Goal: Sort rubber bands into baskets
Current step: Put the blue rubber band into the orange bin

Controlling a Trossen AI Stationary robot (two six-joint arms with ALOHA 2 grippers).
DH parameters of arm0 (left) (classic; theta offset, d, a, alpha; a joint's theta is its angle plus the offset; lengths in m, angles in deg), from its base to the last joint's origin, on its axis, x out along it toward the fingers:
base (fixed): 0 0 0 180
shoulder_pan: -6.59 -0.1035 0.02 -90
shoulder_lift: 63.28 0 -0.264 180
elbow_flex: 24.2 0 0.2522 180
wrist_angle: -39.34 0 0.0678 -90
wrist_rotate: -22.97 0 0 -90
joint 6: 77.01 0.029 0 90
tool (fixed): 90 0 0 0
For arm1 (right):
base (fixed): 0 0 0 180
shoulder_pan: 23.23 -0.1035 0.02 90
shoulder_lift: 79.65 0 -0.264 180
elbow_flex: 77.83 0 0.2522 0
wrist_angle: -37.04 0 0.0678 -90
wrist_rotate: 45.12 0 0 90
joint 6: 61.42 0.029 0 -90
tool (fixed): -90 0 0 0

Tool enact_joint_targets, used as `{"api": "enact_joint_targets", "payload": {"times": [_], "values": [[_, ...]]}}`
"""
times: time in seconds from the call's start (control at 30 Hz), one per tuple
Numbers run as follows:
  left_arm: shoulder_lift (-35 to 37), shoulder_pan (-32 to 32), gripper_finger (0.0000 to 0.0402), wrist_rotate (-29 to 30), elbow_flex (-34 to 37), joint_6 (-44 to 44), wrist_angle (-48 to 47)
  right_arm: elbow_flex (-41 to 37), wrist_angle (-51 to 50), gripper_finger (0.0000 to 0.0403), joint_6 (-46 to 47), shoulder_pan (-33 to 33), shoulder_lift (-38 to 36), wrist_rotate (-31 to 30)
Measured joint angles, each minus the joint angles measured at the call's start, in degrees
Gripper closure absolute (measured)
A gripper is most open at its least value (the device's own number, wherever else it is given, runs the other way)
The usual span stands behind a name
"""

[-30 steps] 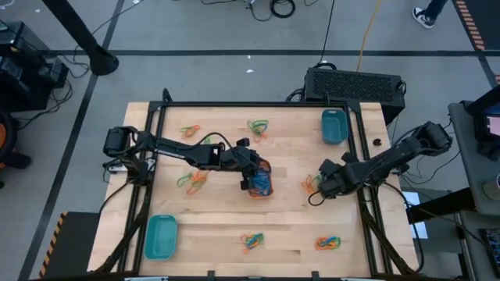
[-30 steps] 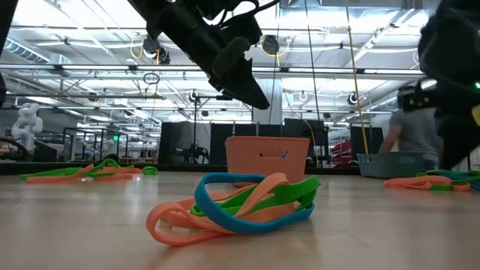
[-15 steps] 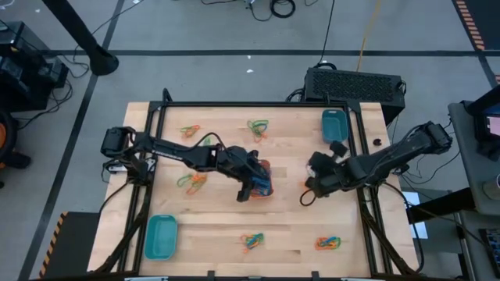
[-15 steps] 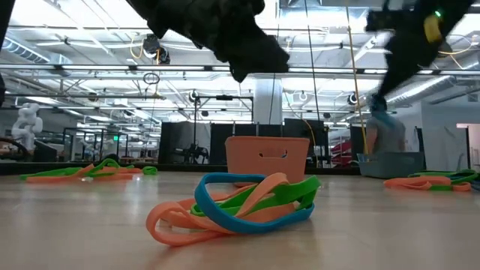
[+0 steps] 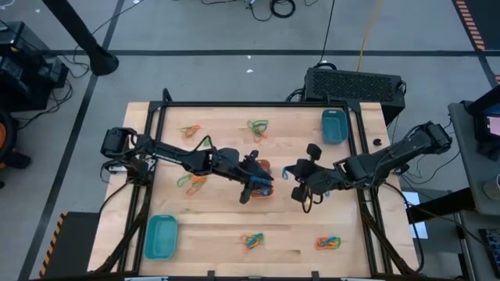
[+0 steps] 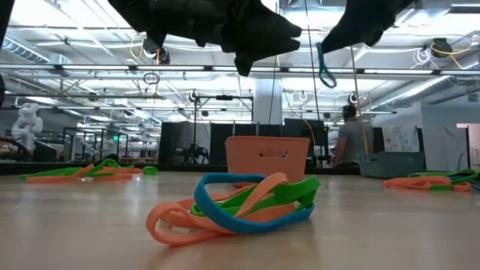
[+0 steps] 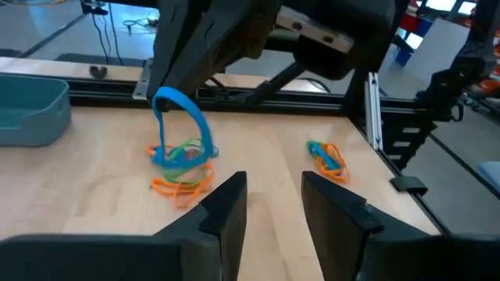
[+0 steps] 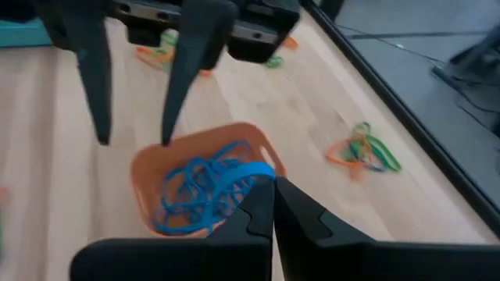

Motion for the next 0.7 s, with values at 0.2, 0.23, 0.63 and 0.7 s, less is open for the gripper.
{"api": "enact_joint_targets", "payload": {"times": [0.2,0.23,0.63,0.7], "values": [[0.0,-0.1,0.0272,0.5,0.0,0.0,2.6,0.0,3.3,0.0403,-1.4,0.0,1.7,0.5],[0.0,-0.1,0.0272,0.6,0.0,0.0,3.1,0.0,4.0,0.0403,-1.8,0.0,2.1,0.5],[0.0,-0.1,0.0272,4.8,0.0,-1.8,1.7,0.0,8.7,0.0402,-5.1,0.0,4.2,0.3],[0.0,-0.1,0.0272,5.0,0.0,-2.6,1.3,0.0,9.0,0.0402,-5.3,0.0,4.2,0.3]]}}
